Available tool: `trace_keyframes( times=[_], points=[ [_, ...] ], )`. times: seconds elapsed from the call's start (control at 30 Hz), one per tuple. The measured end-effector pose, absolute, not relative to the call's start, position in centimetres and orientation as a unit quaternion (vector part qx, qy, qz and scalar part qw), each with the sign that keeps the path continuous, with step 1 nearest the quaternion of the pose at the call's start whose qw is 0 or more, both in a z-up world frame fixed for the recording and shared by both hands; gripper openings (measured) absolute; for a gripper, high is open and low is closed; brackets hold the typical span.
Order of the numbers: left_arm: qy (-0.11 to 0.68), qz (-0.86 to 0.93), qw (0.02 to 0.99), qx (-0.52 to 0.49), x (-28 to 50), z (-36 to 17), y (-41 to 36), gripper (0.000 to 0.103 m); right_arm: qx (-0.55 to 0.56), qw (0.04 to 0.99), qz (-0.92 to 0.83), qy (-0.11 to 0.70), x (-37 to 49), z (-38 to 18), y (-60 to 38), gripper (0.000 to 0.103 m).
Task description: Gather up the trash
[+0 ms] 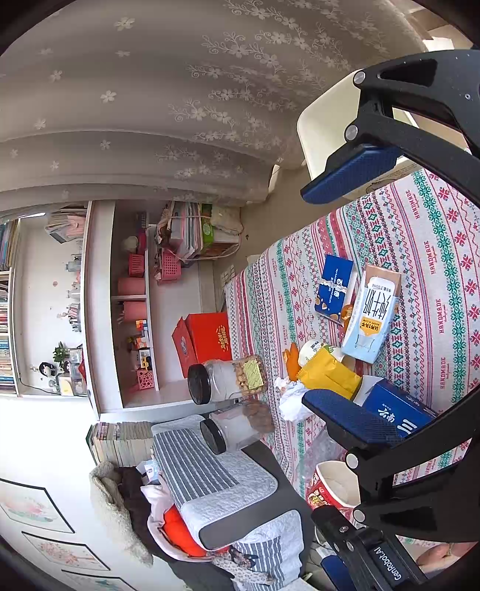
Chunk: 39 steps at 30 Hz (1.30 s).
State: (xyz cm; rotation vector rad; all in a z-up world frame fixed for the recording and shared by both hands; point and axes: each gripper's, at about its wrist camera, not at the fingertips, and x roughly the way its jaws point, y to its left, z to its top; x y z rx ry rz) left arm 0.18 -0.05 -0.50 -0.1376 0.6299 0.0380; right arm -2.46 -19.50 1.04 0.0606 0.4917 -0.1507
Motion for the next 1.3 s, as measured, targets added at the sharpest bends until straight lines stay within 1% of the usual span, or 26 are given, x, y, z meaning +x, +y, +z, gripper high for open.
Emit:
trace_keyframes(
  times=[1.3],
  points=[
    [0.313,0.019,0.947,-0.068,0.15,-0.58,0.0,0.096,0.032,0.966,-0.073,0.246,-2.35,0.29,-19.34,0.096]
  ],
)
